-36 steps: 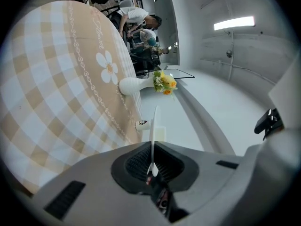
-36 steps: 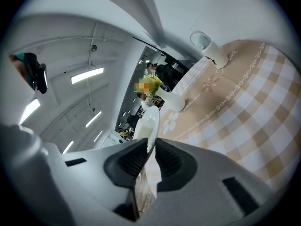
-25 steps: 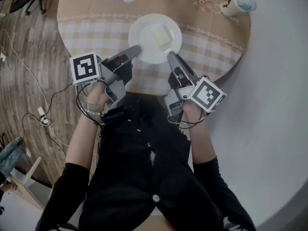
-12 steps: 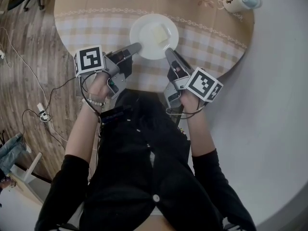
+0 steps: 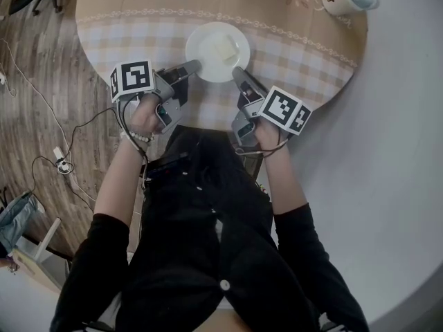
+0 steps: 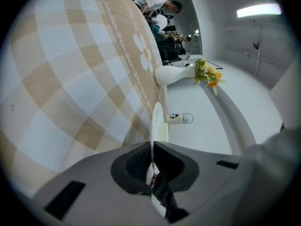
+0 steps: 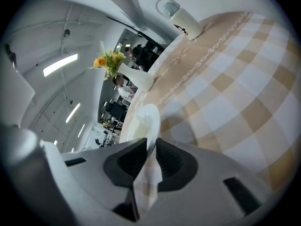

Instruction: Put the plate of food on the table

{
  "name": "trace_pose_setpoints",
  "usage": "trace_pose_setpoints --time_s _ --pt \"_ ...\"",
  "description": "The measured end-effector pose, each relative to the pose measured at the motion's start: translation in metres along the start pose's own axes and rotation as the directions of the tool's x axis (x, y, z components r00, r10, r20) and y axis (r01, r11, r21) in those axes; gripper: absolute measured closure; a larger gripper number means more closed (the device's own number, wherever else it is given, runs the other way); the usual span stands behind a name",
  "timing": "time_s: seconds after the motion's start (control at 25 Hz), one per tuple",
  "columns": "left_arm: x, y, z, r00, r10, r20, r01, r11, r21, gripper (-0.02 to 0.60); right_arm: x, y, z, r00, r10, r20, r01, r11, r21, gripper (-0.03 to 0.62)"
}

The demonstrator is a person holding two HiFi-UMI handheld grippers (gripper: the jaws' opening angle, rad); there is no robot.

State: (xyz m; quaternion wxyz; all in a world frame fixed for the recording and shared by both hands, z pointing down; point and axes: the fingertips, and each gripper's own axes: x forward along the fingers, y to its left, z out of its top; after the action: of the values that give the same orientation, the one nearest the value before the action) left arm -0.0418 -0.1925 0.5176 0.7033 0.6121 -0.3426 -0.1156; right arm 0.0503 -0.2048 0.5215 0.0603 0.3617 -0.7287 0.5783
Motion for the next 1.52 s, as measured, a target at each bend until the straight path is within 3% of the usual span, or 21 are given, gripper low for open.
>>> trace_pose_setpoints --time_s 0.32,0.68,0.84,0.92,1.0,1.04,1.12,1.2,1.24,1.32,1.4,1.44,1.52 --pt "0.005 0.018 -0.002 0.999 0.036 -0.002 -0.036 0.999 -0.021 0.571 0.009 -0.017 -0.008 0.999 -0.044 -0.025 0.044 0.999 0.022 0.551" --pt "0.006 0.031 0.0 0.999 0.049 0.014 -0.048 0.997 -0.059 0.571 0.018 -0.022 -0.015 0.993 -0.086 -0.079 0.084 0.996 -0.031 0.542" --pt "0.005 0.032 0.002 0.998 0.053 0.024 -0.051 0.996 -0.076 0.571 0.021 -0.009 -0.018 0.995 -0.042 -0.095 0.037 0.998 -0.05 0.434" --pt "0.005 0.033 0.003 0.998 0.059 0.025 -0.057 0.995 -0.076 0.572 0.017 -0.006 -0.021 0.994 -0.024 -0.109 0.018 0.998 -0.062 0.416" --pt "0.005 0.033 0.002 0.998 0.065 0.021 -0.063 0.995 -0.072 0.571 0.011 -0.005 -0.027 0.99 -0.04 -0.135 0.021 0.99 -0.138 0.416" --pt "0.005 0.034 0.002 0.998 0.065 0.019 -0.064 0.996 -0.069 0.571 0.008 -0.003 -0.031 0.986 -0.065 -0.151 0.03 0.975 -0.222 0.416" --pt "0.005 0.034 0.003 0.998 0.066 0.016 -0.065 0.996 -0.063 0.571 0.003 0.002 -0.038 0.976 -0.135 -0.173 0.044 0.891 -0.452 0.416" --pt "0.006 0.035 0.002 0.998 0.065 0.014 -0.064 0.996 -0.063 0.571 0.001 0.011 -0.045 0.966 -0.201 -0.162 0.037 0.729 -0.683 0.424" --pt "0.006 0.035 0.002 0.998 0.064 0.014 -0.063 0.996 -0.065 0.571 0.001 0.017 -0.048 0.964 -0.224 -0.143 0.03 0.625 -0.78 0.434" --pt "0.006 0.036 0.002 0.998 0.062 0.013 -0.061 0.996 -0.065 0.571 0.005 0.031 -0.052 0.965 -0.248 -0.088 0.014 0.383 -0.924 0.448" --pt "0.006 0.036 0.002 0.998 0.059 0.011 -0.058 0.996 -0.063 0.571 0.01 0.04 -0.059 0.963 -0.265 -0.046 -0.011 0.131 -0.991 0.469" --pt "0.006 0.036 0.001 0.998 0.057 0.008 -0.056 0.997 -0.062 0.571 0.013 0.041 -0.064 0.961 -0.275 -0.037 -0.031 0.028 -0.999 0.484" --pt "0.007 0.037 -0.001 0.999 0.055 0.003 -0.054 0.997 -0.06 0.571 0.019 0.038 -0.076 0.954 -0.298 -0.039 -0.076 -0.114 -0.991 0.493"
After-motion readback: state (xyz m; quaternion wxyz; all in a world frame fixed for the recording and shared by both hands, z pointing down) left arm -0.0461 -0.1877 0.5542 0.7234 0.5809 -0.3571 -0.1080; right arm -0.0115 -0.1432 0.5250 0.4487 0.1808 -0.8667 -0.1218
